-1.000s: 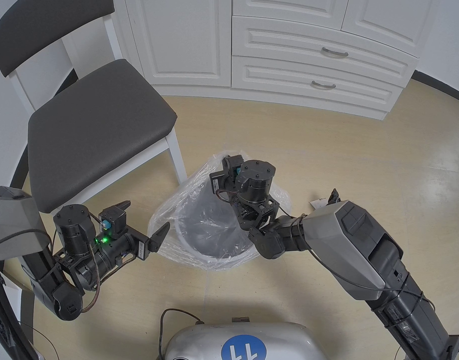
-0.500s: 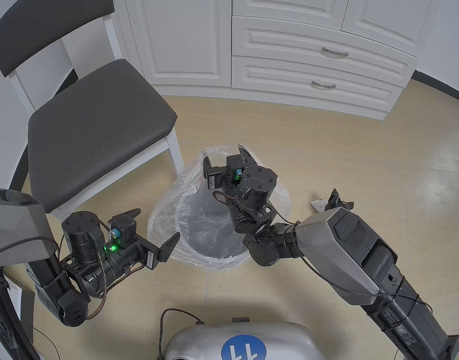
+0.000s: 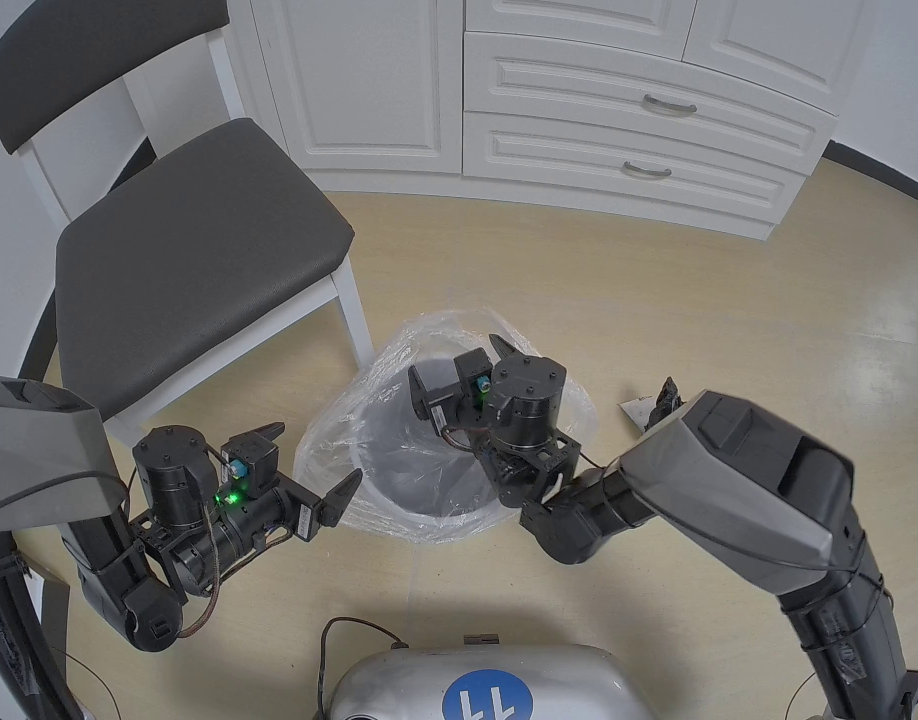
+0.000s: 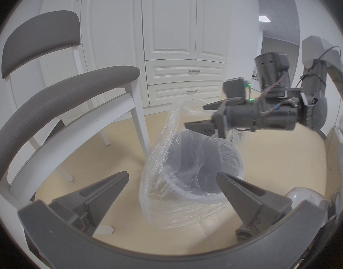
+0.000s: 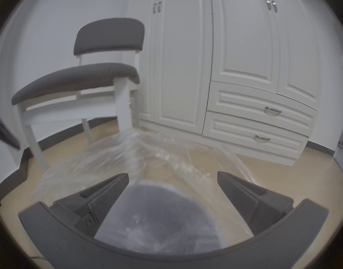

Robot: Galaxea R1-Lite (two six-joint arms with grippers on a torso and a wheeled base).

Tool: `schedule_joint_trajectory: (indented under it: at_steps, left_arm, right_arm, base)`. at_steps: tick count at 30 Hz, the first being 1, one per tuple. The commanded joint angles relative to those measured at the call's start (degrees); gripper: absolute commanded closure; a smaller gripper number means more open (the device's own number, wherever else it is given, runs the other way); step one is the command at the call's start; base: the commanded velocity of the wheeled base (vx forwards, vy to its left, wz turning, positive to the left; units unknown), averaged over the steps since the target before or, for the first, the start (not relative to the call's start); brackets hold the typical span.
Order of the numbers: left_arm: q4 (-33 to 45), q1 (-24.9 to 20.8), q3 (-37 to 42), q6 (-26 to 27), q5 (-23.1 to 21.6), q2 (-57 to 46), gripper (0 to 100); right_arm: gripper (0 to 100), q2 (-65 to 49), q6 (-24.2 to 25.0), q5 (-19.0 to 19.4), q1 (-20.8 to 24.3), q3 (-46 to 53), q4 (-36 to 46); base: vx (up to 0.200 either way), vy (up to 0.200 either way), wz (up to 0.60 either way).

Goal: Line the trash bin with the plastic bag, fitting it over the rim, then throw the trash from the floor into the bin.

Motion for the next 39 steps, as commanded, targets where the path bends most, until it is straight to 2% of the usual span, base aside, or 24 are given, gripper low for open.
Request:
schedule_joint_trajectory:
  at_steps: [1, 3, 5, 6, 8, 11, 13, 14, 17, 19, 21, 27, 39]
  left_arm:
    - [0.0, 0.1, -0.8, -0.1, 0.1, 1.9, 0]
    - [0.0, 0.1, -1.5, -0.2, 0.4, 3.1, 0]
    - [0.0, 0.1, -1.5, -0.2, 0.4, 3.1, 0]
    - [-0.1, 0.0, -3.1, -0.2, 2.9, 4.7, 0]
    - [-0.1, 0.1, -5.8, -0.6, 6.1, 6.4, 0]
    - [-0.1, 0.0, -7.4, -1.8, 8.2, 7.6, 0]
    - [0.0, -0.1, -8.0, -2.0, 8.3, 8.0, 0]
    - [0.0, 0.0, -9.3, -2.8, 8.4, 8.7, 0]
    - [0.0, 0.3, -12.5, -4.8, 9.5, 10.7, 0]
    - [0.0, 0.3, -13.5, -5.6, 10.3, 11.2, 0]
    - [0.0, 0.3, -14.6, -7.1, 12.9, 11.7, 0]
    - [0.0, 0.9, -15.3, -7.2, 13.1, 12.5, 0]
    - [0.0, 4.1, -20.2, -8.0, 13.5, 15.1, 0]
  right_arm:
    - [0, -22.0, -1.8, 1.2, 0.9, 30.5, 0.0]
    - [0, -24.9, -1.6, 1.4, 1.0, 35.6, -1.2]
    - [0, -24.9, -1.6, 1.4, 1.0, 35.6, -1.2]
    - [0, -27.7, -1.1, 1.2, 0.2, 40.7, -3.1]
    - [0, -29.3, 0.5, 0.9, -1.4, 44.7, -5.3]
    - [0, -29.0, 3.4, 1.1, -3.6, 46.7, -6.7]
    - [0, -28.7, 4.6, 1.2, -4.2, 46.6, -6.6]
    - [0, -27.2, 6.3, 1.4, -5.9, 45.5, -6.1]
    - [0, -24.4, 6.4, 1.4, -8.1, 42.3, -6.0]
    - [0, -23.3, 6.6, 1.4, -8.3, 41.5, -6.1]
    - [0, -20.6, 7.3, 1.4, -8.3, 39.8, -6.1]
    - [0, -16.7, 9.3, 1.2, -8.7, 35.5, -6.1]
    - [0, -13.6, 9.5, 1.0, -9.8, 33.0, -3.6]
  base:
    - [0.0, 0.0, 0.0]
    - [0.0, 0.0, 0.0]
    - [0.0, 0.0, 0.0]
    - [0.0, 0.0, 0.0]
    - [0.0, 0.0, 0.0]
    - [0.0, 0.0, 0.0]
    - [0.0, 0.0, 0.0]
    - [0.0, 0.0, 0.0]
    - [0.0, 0.0, 0.0]
    - [0.0, 0.0, 0.0]
    - [0.0, 0.0, 0.0]
    - [0.0, 0.0, 0.0]
    - [0.0, 0.0, 0.0]
